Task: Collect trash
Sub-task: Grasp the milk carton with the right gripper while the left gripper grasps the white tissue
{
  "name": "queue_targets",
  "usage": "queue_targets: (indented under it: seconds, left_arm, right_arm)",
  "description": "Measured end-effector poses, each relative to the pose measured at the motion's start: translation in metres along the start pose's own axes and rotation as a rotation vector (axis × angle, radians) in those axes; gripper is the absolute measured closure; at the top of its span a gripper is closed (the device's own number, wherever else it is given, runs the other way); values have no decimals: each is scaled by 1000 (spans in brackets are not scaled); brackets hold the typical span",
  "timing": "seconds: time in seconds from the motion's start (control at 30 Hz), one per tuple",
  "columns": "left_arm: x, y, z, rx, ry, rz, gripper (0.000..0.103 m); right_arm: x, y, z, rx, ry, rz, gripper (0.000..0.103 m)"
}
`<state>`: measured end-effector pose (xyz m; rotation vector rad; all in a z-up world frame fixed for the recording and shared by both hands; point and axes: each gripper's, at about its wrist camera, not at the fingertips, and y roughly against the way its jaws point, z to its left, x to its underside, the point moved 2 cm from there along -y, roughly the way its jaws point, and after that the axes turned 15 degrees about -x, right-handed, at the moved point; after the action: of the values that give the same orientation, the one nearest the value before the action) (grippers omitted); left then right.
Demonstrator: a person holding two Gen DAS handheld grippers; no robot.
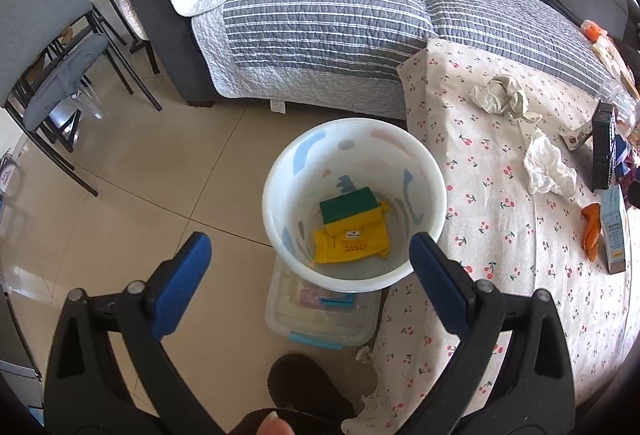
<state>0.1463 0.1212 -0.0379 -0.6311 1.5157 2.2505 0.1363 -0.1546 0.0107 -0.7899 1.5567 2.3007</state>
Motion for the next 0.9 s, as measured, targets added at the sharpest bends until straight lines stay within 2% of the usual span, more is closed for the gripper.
queue_targets:
  seconds: [0.1,0.27,0.47,0.8,0.87,0.9]
  left_arm:
    - [-2,5,-19,9,-37,-5,4]
    - [-3,10,-48,25,-94,6,4]
    - [-6,18,-76,45,-132,4,4]
    - [-11,19,-108,49,-162,22,4]
    - [-13,19,-112,53,-160,31,4]
    - [-14,18,-115,56,-160,35,4]
  right_arm:
    - [12,18,-24,52,-8,-7,19]
    - [34,27,-61,99,-44,37,19]
    - [58,9,-91,69,-53,166,19]
    - [66,-28,-101,41,-30,275,19]
    - [67,-34,-102,39,-27,288,20]
    - [67,-36,-102,37,-23,292,26]
